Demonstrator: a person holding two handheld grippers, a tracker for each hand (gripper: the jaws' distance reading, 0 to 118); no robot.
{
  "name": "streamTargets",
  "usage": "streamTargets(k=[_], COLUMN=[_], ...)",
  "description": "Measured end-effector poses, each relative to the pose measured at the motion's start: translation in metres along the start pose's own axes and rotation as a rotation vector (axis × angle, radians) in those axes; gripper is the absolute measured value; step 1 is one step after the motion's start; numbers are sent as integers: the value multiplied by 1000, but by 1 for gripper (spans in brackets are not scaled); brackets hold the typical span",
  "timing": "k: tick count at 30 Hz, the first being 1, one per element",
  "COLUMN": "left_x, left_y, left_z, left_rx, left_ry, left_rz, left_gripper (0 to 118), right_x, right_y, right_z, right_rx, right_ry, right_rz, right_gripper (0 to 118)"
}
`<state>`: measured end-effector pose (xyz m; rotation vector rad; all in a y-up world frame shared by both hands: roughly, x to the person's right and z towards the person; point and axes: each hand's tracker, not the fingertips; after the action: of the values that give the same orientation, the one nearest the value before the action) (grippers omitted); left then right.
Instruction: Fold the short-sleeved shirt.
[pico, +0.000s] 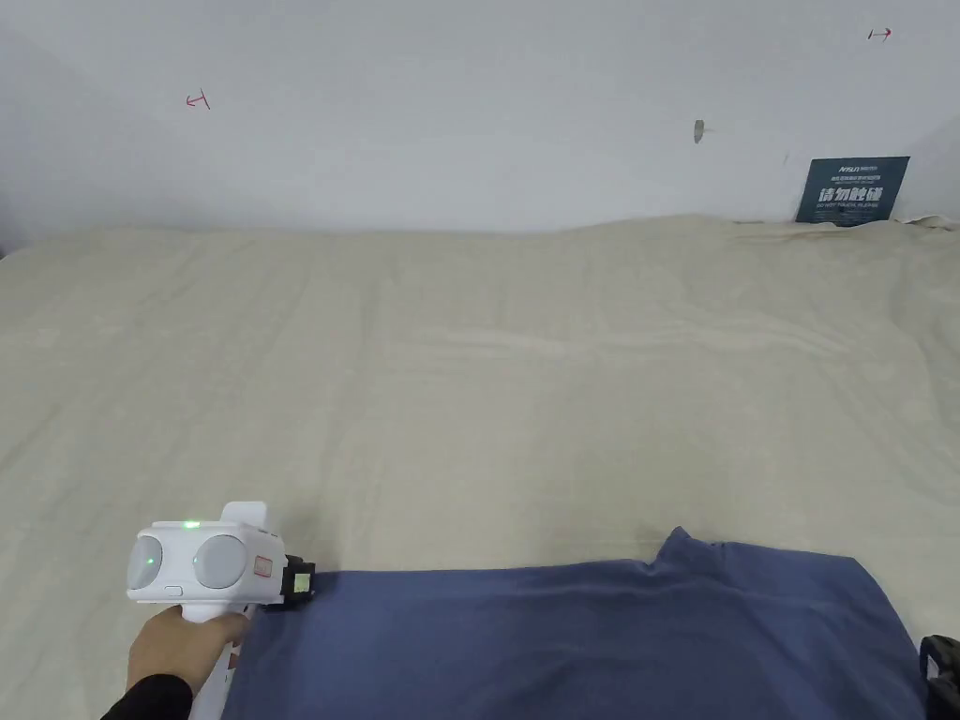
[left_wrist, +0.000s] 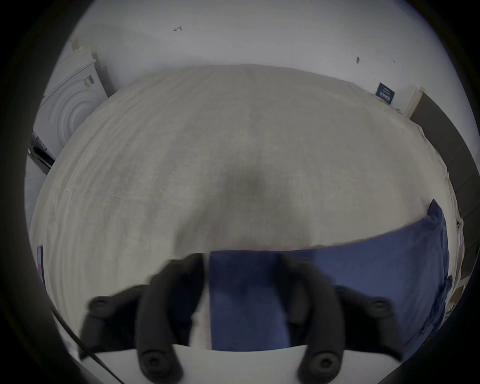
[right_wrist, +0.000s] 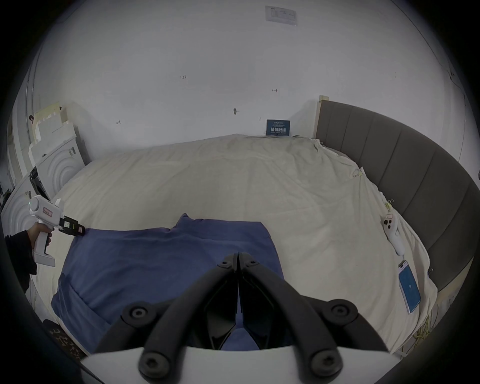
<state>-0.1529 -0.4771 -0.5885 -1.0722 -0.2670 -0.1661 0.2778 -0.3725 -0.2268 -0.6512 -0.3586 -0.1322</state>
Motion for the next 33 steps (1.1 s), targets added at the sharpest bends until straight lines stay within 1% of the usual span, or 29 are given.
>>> streamTargets(k=[1, 2, 3, 4, 7, 11, 12, 13, 14, 15, 16, 17, 19, 22, 26, 27, 28, 29, 30, 31, 32, 33], left_x=[2, 6, 7, 7, 8, 7, 6, 6, 6, 10, 10, 9, 12, 10, 9, 8, 7, 7, 7, 1, 0, 0], left_y=[-2, -2, -3, -3, -3, -9, -11, -12, -14, -16, -17, -18, -20, -22, -25, -24, -25, -26, -28, -26, -27, -28], left_z=[1, 5, 6, 4, 8, 43, 53, 60, 68, 82, 89, 95, 108, 116, 118, 117, 117, 117, 117, 112, 112, 113], left_rx=[0, 21, 25, 21, 24, 130, 149, 165, 181, 190, 197, 206, 219, 226, 222, 220, 218, 215, 213, 211, 208, 206], left_ry=[-27, 3, -8, -40, -26, -91, -106, -114, -120, -125, -131, -139, -145, -148, -148, -149, -151, -153, -153, -152, -151, -151], left_rz=[5, 9, 12, 15, -10, -13, -19, -27, -35, -41, -43, -46, -49, -47, -41, -37, -34, -32, -32, -32, -33, -34], left_gripper=[26, 15, 3, 1, 0, 0, 0, 0, 0, 0, 0, 0, 0, 0, 0, 0, 0, 0, 0, 0, 0, 0], right_x=[1, 2, 2, 4, 13, 31, 36, 39, 43, 45, 47, 49, 50, 47, 38, 36, 36, 36, 35, 33, 30, 28], right_y=[-1, -1, -1, 0, 6, 26, 32, 36, 40, 43, 46, 46, 48, 47, 42, 41, 39, 36, 35, 34, 35, 35], right_z=[-2, -4, -6, -9, -24, -63, -77, -88, -101, -113, -126, -140, -161, -189, -217, -222, -225, -228, -229, -227, -221, -215], right_rx=[-6, -13, -17, -22, -34, -55, -74, -90, -102, -121, -151, -167, -205, -259, -327, -335, -350, -357, -364, -363, -347, -340], right_ry=[2, 3, 3, 4, 17, 14, 14, 3, 9, 6, 9, 5, 8, -5, -26, -24, -21, -20, -9, 15, 27, 32], right_rz=[-1, -3, -5, -7, -26, -29, -31, -22, -32, -23, -21, -20, -10, 1, 45, 40, 38, 35, 34, 25, 12, 26], right_gripper=[0, 0, 0, 0, 0, 2, 6, 18, 37, 66, 83, 91, 92, 92, 92, 89, 82, 70, 55, 46, 30, 4])
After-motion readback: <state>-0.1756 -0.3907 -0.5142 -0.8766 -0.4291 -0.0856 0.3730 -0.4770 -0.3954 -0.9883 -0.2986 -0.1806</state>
